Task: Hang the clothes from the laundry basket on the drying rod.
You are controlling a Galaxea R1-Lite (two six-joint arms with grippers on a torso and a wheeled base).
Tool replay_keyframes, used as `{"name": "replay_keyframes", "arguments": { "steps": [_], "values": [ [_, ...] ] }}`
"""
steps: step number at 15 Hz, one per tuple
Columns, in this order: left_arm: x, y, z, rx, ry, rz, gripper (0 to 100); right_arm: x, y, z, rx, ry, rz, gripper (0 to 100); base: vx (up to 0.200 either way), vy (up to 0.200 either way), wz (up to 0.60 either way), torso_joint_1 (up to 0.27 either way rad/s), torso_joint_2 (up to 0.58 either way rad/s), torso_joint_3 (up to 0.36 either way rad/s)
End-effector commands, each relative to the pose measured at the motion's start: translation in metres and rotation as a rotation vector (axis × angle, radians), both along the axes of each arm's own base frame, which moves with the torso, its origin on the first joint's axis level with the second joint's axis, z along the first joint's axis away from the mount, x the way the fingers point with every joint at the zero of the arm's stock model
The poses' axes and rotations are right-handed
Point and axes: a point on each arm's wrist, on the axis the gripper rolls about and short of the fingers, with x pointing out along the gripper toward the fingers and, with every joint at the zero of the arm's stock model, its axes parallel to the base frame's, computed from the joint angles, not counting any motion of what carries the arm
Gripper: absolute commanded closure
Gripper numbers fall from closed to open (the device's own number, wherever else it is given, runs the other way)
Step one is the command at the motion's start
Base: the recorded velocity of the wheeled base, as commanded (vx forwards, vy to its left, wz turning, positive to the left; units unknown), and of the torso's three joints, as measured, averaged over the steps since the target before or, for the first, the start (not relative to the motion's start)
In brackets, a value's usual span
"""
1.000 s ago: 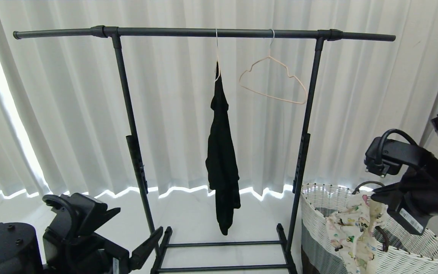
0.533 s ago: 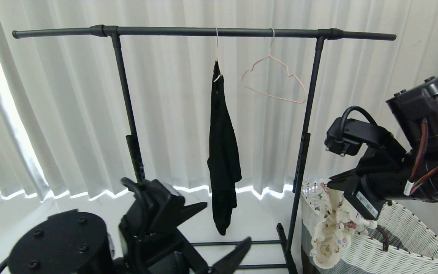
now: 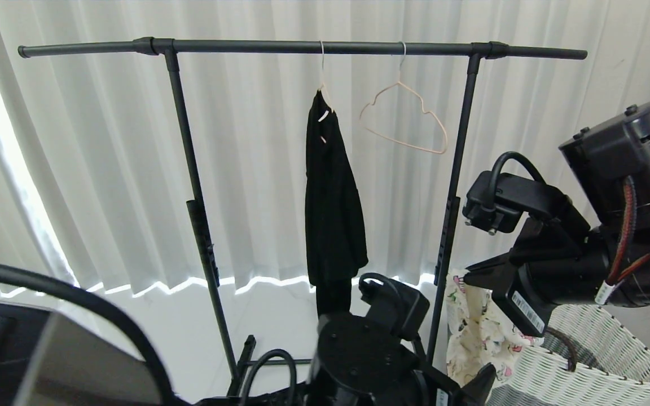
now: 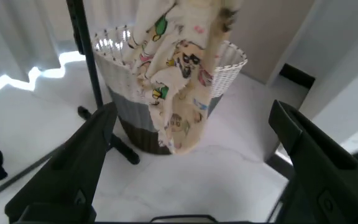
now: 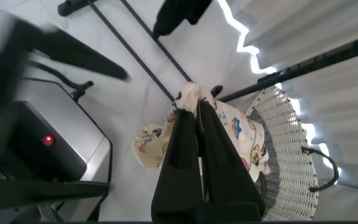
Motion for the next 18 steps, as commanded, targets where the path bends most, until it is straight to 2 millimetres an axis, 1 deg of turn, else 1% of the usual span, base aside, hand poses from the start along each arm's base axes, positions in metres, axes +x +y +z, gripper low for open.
{"name": "replay_keyframes", "arguments": {
  "steps": [1, 3, 5, 6, 8, 9, 10, 11, 12, 13, 14, 15, 16, 17, 18],
  "values": [
    [0.016, -0.017, -0.054, 0.109, 0.064, 0.039, 0, -0.001, 0.001, 0.002, 0.006, -0.007, 0.005, 100, 0.000, 0.000, 0.00, 0.000, 0.00, 0.000],
    [0.023, -0.002, -0.077, 0.192, 0.091, 0.125, 0, 0.000, 0.002, 0.007, 0.019, -0.018, 0.005, 100, 0.000, 0.000, 0.00, 0.000, 0.00, 0.000],
    [0.022, 0.014, -0.088, 0.244, 0.127, 0.149, 0, 0.000, 0.005, 0.013, 0.036, -0.031, 0.014, 100, 0.000, 0.000, 0.00, 0.000, 0.00, 0.000],
    [0.020, 0.018, -0.091, 0.256, 0.143, 0.154, 0, -0.001, 0.007, 0.016, 0.046, -0.038, 0.024, 100, 0.000, 0.000, 0.00, 0.000, 0.00, 0.000],
    [0.017, 0.015, -0.088, 0.205, 0.175, 0.168, 0, -0.002, 0.010, 0.019, 0.054, -0.045, 0.035, 100, 0.000, 0.000, 0.00, 0.000, 0.00, 0.000],
    [0.011, 0.010, -0.082, 0.134, 0.171, 0.156, 0, -0.002, 0.011, 0.019, 0.052, -0.043, 0.035, 100, 0.000, 0.000, 0.00, 0.000, 0.00, 0.000],
    [0.001, 0.013, -0.082, 0.106, 0.166, 0.137, 0, -0.001, 0.012, 0.016, 0.047, -0.037, 0.034, 100, 0.000, 0.000, 0.00, 0.000, 0.00, 0.000],
    [-0.009, 0.022, -0.086, 0.119, 0.167, 0.122, 0, 0.001, 0.013, 0.014, 0.043, -0.029, 0.028, 100, 0.000, 0.000, 0.00, 0.000, 0.00, 0.000],
    [-0.023, 0.037, -0.093, 0.141, 0.169, 0.104, 0, 0.003, 0.015, 0.012, 0.047, -0.017, 0.018, 100, 0.000, 0.000, 0.00, 0.000, 0.00, 0.000],
    [-0.029, 0.044, -0.094, 0.139, 0.166, 0.100, 0, 0.004, 0.017, 0.010, 0.046, -0.010, 0.015, 100, 0.000, 0.000, 0.00, 0.000, 0.00, 0.000],
    [-0.039, 0.060, -0.090, 0.082, 0.132, 0.091, 0, 0.004, 0.022, 0.007, 0.040, -0.002, 0.027, 100, 0.000, 0.000, 0.00, 0.000, 0.00, 0.000],
    [-0.046, 0.074, -0.088, 0.105, 0.102, 0.078, 0, 0.003, 0.028, 0.006, 0.038, 0.003, 0.047, 100, 0.000, 0.000, 0.00, 0.000, 0.00, 0.000],
    [-0.053, 0.087, -0.077, 0.117, 0.084, 0.066, 0, 0.002, 0.034, 0.004, 0.033, 0.007, 0.062, 100, 0.000, 0.000, 0.00, 0.000, 0.00, 0.000],
    [-0.056, 0.091, -0.068, 0.088, 0.073, 0.054, 0, 0.002, 0.041, 0.003, 0.029, 0.010, 0.077, 100, 0.000, 0.000, 0.00, 0.000, 0.00, 0.000],
    [-0.056, 0.091, -0.064, 0.076, 0.065, 0.050, 0, 0.002, 0.044, 0.003, 0.030, 0.011, 0.083, 100, 0.000, 0.000, 0.00, 0.000, 0.00, 0.000]
  ]
}}
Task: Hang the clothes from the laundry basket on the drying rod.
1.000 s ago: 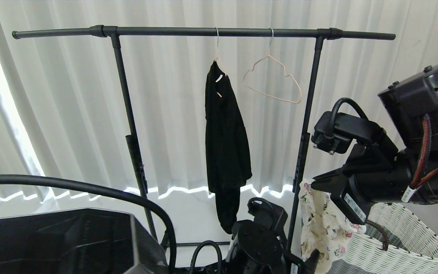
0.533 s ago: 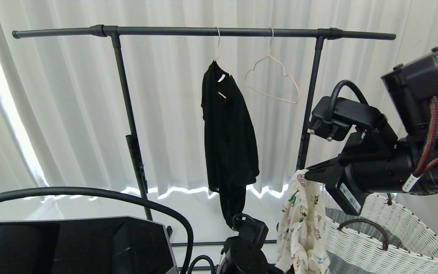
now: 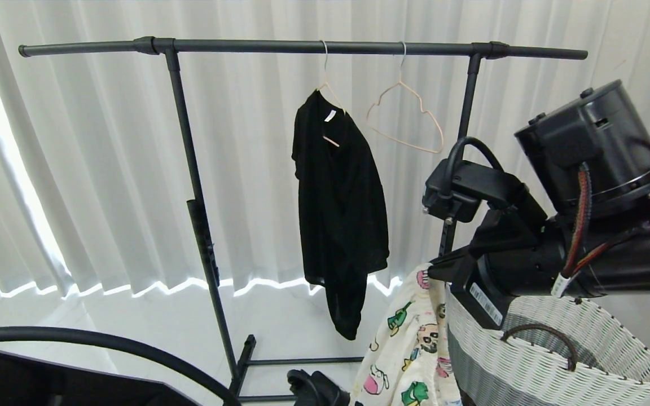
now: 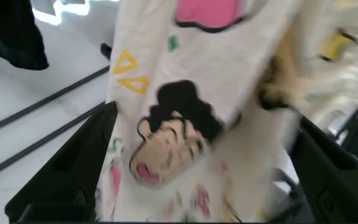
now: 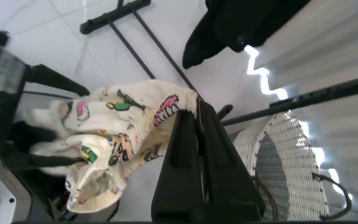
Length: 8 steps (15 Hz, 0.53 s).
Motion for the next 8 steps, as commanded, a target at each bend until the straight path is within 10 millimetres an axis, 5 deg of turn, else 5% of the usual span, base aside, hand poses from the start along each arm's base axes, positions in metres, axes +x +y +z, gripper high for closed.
{"name": "replay_keyframes", "arguments": {
  "steps": [1, 8],
  "values": [
    [-0.006, 0.011, 0.024, -0.060, -0.045, -0.017, 0, 0.003, 0.015, -0.005, -0.010, 0.014, 0.019, 100, 0.000, 0.000, 0.00, 0.000, 0.00, 0.000],
    [0.020, -0.008, 0.039, -0.160, -0.131, 0.027, 0, 0.023, 0.028, -0.010, 0.002, 0.037, -0.032, 100, 0.000, 0.000, 0.00, 0.000, 0.00, 0.000]
  ]
}}
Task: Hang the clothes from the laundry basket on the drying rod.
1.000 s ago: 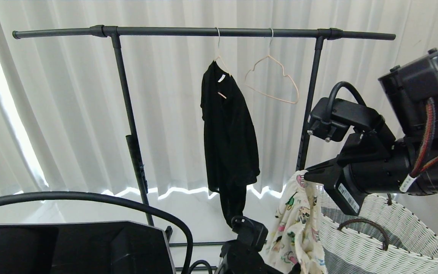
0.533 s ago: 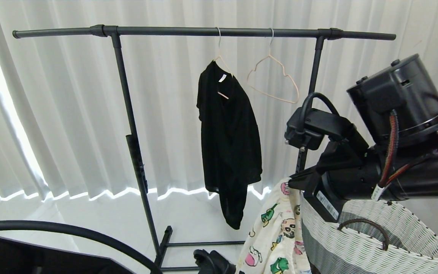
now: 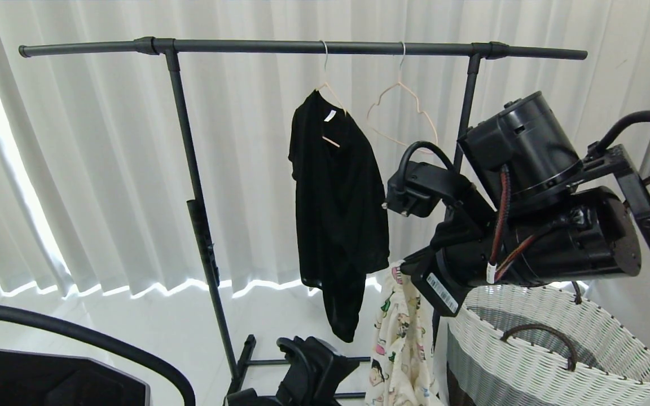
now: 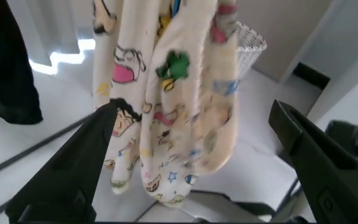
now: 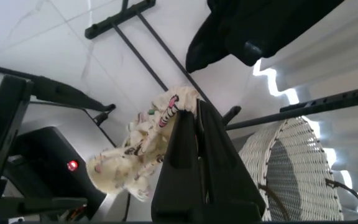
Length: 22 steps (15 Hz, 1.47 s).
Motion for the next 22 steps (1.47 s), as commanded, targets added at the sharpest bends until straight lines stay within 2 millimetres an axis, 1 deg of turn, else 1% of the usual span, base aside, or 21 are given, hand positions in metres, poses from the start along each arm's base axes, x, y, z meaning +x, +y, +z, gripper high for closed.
{"name": "replay_keyframes", "arguments": {
  "steps": [1, 2, 3, 4, 6, 7, 8, 12, 13, 15, 16, 19, 20, 22],
  "values": [
    [0.016, 0.000, 0.002, -0.029, -0.017, 0.048, 0, 0.004, 0.002, -0.001, -0.001, 0.000, -0.004, 100, 0.000, 0.000, 0.00, 0.000, 0.00, 0.000],
    [0.038, 0.004, -0.007, -0.017, -0.012, 0.120, 0, 0.001, 0.005, 0.001, 0.003, -0.004, 0.007, 100, 0.000, 0.000, 0.00, 0.000, 0.00, 0.000],
    [0.052, 0.010, -0.018, 0.010, 0.005, 0.169, 0, -0.002, 0.006, 0.003, 0.009, -0.009, 0.018, 100, 0.000, 0.000, 0.00, 0.000, 0.00, 0.000],
    [0.057, 0.014, -0.027, 0.035, 0.026, 0.180, 0, -0.003, 0.007, 0.005, 0.015, -0.012, 0.020, 100, 0.000, 0.000, 0.00, 0.000, 0.00, 0.000],
    [0.053, 0.015, -0.044, 0.096, 0.067, 0.148, 0, -0.002, 0.009, 0.007, 0.020, -0.017, 0.023, 100, 0.000, 0.000, 0.00, 0.000, 0.00, 0.000],
    [0.051, 0.017, -0.050, 0.128, 0.071, 0.141, 0, -0.002, 0.009, 0.007, 0.019, -0.018, 0.022, 100, 0.000, 0.000, 0.00, 0.000, 0.00, 0.000],
    [0.046, 0.025, -0.061, 0.220, 0.074, 0.123, 0, 0.003, 0.006, 0.005, 0.011, -0.017, 0.000, 100, 0.000, 0.000, 0.00, 0.000, 0.00, 0.000],
    [0.039, 0.035, -0.055, 0.235, 0.078, 0.127, 0, 0.021, -0.017, 0.003, -0.039, -0.002, -0.112, 100, 0.000, 0.000, 0.00, 0.000, 0.00, 0.000],
    [0.038, 0.036, -0.053, 0.233, 0.076, 0.129, 0, 0.024, -0.021, 0.003, -0.045, -0.007, -0.135, 100, 0.000, 0.000, 0.00, 0.000, 0.00, 0.000],
    [0.038, 0.037, -0.050, 0.226, 0.065, 0.131, 0, 0.024, -0.023, 0.004, -0.043, -0.009, -0.140, 100, 0.000, 0.000, 0.00, 0.000, 0.00, 0.000],
    [0.038, 0.037, -0.049, 0.229, 0.058, 0.129, 100, 0.023, -0.024, 0.005, -0.042, -0.010, -0.140, 100, 0.000, 0.000, 0.00, 0.000, 0.00, 0.000],
    [0.038, 0.037, -0.049, 0.265, 0.024, 0.117, 100, 0.018, -0.028, 0.006, -0.060, 0.005, -0.138, 100, 0.000, 0.000, 0.00, 0.000, 0.00, 0.000],
    [0.036, 0.040, -0.050, 0.294, 0.013, 0.115, 100, 0.015, -0.031, 0.007, -0.060, 0.005, -0.138, 100, 0.000, 0.000, 0.00, 0.000, 0.00, 0.000],
    [0.031, 0.045, -0.052, 0.376, -0.030, 0.090, 100, 0.009, -0.038, 0.005, -0.073, 0.017, -0.139, 100, 0.000, 0.000, 0.00, 0.000, 0.00, 0.000]
  ]
}}
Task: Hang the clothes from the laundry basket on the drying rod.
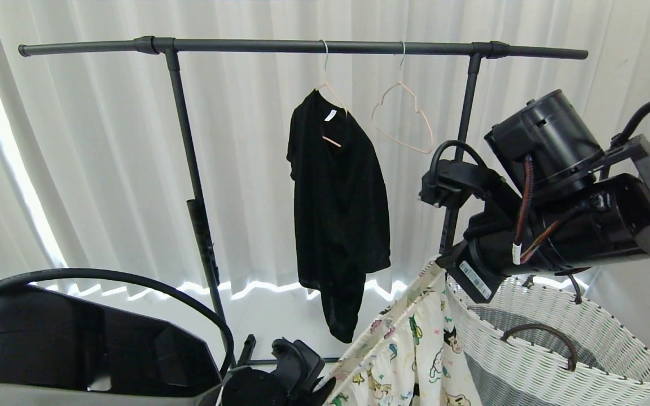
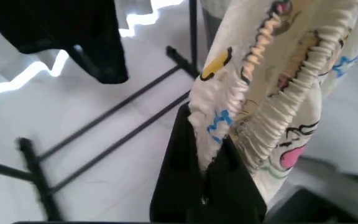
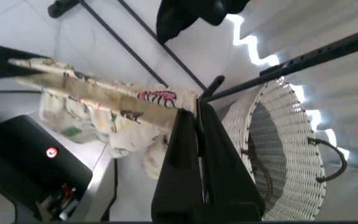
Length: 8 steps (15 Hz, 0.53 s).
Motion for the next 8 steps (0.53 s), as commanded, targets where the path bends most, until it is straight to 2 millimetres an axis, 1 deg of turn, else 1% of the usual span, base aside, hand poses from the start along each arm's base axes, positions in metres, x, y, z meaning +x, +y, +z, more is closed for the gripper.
{"name": "replay_keyframes", "arguments": {
  "steps": [1, 3, 4, 5, 6, 8],
  "values": [
    [0.001, 0.005, 0.003, 0.055, -0.054, -0.014, 100, -0.010, -0.012, -0.002, -0.009, 0.008, -0.004, 100, 0.000, 0.000, 0.00, 0.000, 0.00, 0.000],
    [0.010, 0.015, 0.015, 0.104, -0.144, -0.018, 100, -0.022, -0.024, -0.007, -0.012, 0.033, -0.018, 100, 0.000, 0.000, 0.00, 0.000, 0.00, 0.000],
    [0.016, 0.022, 0.022, 0.095, -0.169, 0.016, 100, -0.028, -0.030, -0.008, -0.009, 0.037, -0.022, 100, 0.000, 0.000, 0.00, 0.000, 0.00, 0.000],
    [0.018, 0.030, 0.029, 0.092, -0.175, 0.045, 100, -0.035, -0.034, -0.009, -0.013, 0.040, -0.015, 100, 0.000, 0.000, 0.00, 0.000, 0.00, 0.000],
    [0.017, 0.037, 0.043, 0.093, -0.175, 0.066, 100, -0.041, -0.037, -0.008, -0.012, 0.041, -0.007, 100, 0.000, 0.000, 0.00, 0.000, 0.00, 0.000],
    [0.018, 0.039, 0.074, 0.088, -0.173, 0.071, 100, -0.046, -0.039, -0.008, -0.012, 0.041, 0.006, 100, 0.000, 0.000, 0.00, 0.000, 0.00, 0.000]
  ]
}}
